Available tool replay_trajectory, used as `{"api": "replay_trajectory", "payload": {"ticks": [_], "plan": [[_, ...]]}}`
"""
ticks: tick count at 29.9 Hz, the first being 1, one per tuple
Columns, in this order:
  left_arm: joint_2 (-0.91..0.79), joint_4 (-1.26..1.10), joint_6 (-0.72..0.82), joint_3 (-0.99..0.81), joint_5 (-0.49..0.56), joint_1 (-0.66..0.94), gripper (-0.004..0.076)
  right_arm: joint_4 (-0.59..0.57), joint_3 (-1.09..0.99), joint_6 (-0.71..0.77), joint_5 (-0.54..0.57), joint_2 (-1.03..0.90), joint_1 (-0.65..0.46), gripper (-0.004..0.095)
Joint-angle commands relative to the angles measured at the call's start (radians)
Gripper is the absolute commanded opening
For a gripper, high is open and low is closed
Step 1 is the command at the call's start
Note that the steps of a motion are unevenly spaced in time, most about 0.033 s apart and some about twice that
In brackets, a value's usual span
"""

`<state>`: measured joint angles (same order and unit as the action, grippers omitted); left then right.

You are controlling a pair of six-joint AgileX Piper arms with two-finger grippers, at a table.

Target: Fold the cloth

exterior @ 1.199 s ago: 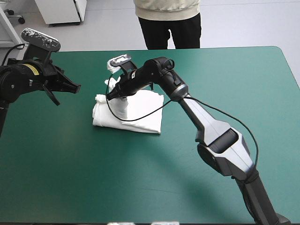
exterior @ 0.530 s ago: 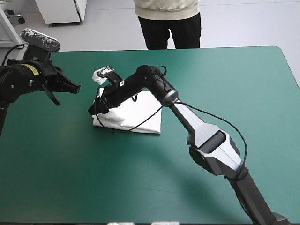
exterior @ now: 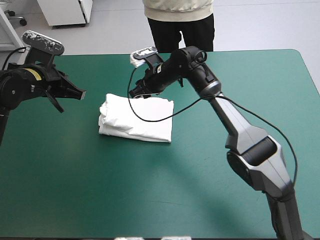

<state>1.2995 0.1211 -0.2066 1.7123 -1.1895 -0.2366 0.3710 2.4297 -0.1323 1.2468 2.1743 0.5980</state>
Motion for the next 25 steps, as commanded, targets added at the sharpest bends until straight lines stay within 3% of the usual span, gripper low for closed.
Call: {"api": "replay_trajectory", "payload": {"ticks": [1,4,6,9,11,16,19,25], "plan": [[-0.018,0.005,0.012,0.029,0.058,0.001,-0.0009,0.01,-0.17,-0.034,-0.017,-0.177,-0.055,0.0427],[-0.016,0.003,0.016,0.029,0.052,0.001,-0.0009,0.106,-0.416,-0.094,-0.158,-0.289,-0.133,0.0427],[-0.016,-0.002,0.016,0.029,0.052,0.0,-0.0009,0.273,-0.583,-0.177,-0.267,-0.355,-0.205,0.0428],[-0.012,-0.007,0.016,0.029,0.052,0.0,-0.0009,0.571,-0.781,-0.353,-0.325,-0.384,-0.295,0.0446],[-0.012,-0.018,0.016,0.029,0.052,0.0,-0.0009,0.663,-0.875,-0.44,-0.343,-0.373,-0.321,0.048],[-0.004,-0.046,0.024,0.029,0.052,0.0,-0.0009,0.74,-0.959,-0.537,-0.386,-0.275,-0.322,0.0596],[0.003,-0.046,0.031,0.029,0.05,0.0,-0.0009,0.805,-0.942,-0.573,-0.395,-0.212,-0.315,0.0594],[0.006,-0.049,0.034,0.029,0.045,0.0,-0.0009,0.821,-0.889,-0.576,-0.383,-0.109,-0.293,0.0586]]}}
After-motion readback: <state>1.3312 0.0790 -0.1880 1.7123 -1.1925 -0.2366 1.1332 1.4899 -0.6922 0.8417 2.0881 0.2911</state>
